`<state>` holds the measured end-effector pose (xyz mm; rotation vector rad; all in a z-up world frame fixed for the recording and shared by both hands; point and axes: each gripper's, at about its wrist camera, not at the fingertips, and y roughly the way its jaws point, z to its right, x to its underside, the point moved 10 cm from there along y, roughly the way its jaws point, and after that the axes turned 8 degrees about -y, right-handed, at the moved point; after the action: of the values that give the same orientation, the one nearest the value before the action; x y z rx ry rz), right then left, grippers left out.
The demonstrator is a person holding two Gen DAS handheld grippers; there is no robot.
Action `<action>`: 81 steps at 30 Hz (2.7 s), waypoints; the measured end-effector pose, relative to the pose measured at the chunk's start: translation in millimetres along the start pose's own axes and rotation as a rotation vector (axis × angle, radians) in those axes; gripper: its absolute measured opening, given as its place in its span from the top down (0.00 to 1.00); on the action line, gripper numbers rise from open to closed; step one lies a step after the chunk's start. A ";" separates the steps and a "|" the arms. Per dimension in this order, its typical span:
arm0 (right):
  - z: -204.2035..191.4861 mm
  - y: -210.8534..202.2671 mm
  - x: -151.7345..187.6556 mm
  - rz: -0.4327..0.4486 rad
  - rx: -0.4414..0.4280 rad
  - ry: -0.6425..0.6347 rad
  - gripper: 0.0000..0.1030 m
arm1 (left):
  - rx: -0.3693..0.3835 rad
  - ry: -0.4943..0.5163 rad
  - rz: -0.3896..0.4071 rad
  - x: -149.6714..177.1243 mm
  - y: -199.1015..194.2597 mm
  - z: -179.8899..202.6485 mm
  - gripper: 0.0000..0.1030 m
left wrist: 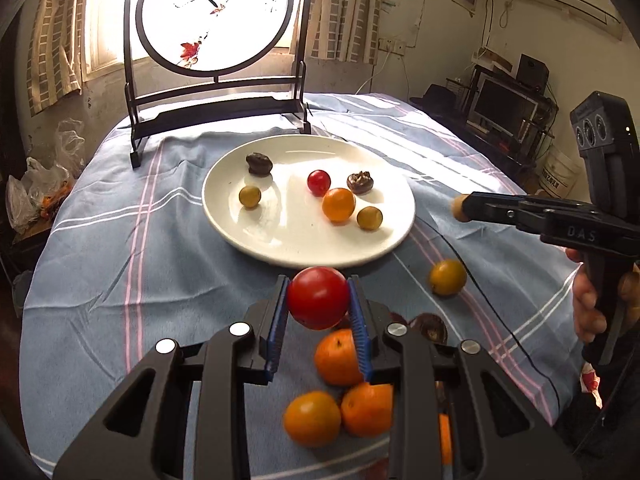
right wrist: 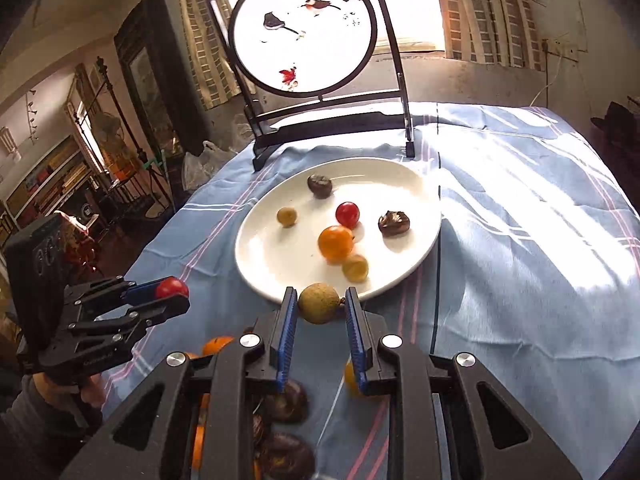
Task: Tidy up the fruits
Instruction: 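Place the tomato on the plate with the left tool while the right tool places its yellow fruit, then grasp a dark red plum with the left tool while the right tool grasps a large yellow-orange fruit, then release the plum on the plate with the left tool while the right tool releases the yellow-orange fruit there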
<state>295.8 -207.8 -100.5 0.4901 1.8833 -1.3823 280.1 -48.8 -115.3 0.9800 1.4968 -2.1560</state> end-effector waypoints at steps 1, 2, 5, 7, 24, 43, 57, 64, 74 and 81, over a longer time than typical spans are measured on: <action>8.4 11.9 -6.7 -0.007 0.008 0.022 0.76 | 0.001 -0.013 -0.008 -8.5 12.3 0.5 0.72; 15.4 22.8 -12.9 -0.014 0.010 0.042 0.76 | -0.003 -0.025 -0.018 -16.1 25.0 0.7 0.72; 33.7 51.0 -28.2 -0.025 0.030 0.082 0.74 | -0.029 -0.068 -0.063 -34.0 64.2 -3.4 0.70; 40.3 58.4 -35.7 -0.018 0.050 0.087 0.60 | -0.059 -0.094 -0.076 -43.4 79.2 -9.5 0.57; 0.2 -39.8 93.7 -0.031 0.081 0.005 0.57 | -0.077 0.039 -0.028 78.8 -58.4 -12.0 0.46; 2.1 -47.9 115.4 -0.058 0.112 0.006 0.57 | 0.001 0.168 -0.085 153.7 -36.3 38.9 0.62; 12.6 37.1 76.2 -0.199 0.202 -0.034 0.56 | 0.011 0.070 -0.025 140.0 -75.5 13.3 0.62; 5.8 15.0 69.5 -0.119 0.162 0.003 0.61 | 0.022 0.032 -0.007 122.7 -74.0 4.8 0.62; 24.8 8.4 -1.9 -0.047 0.134 0.006 0.61 | 0.091 -0.013 0.042 2.2 -28.2 13.7 0.62; 42.9 62.2 -27.3 -0.064 0.141 0.049 0.61 | 0.044 -0.085 -0.057 -42.8 59.1 0.4 0.62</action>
<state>370.2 -222.9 -126.9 0.5416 1.8635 -1.5659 346.8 -76.7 -125.6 0.8585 1.4604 -2.2494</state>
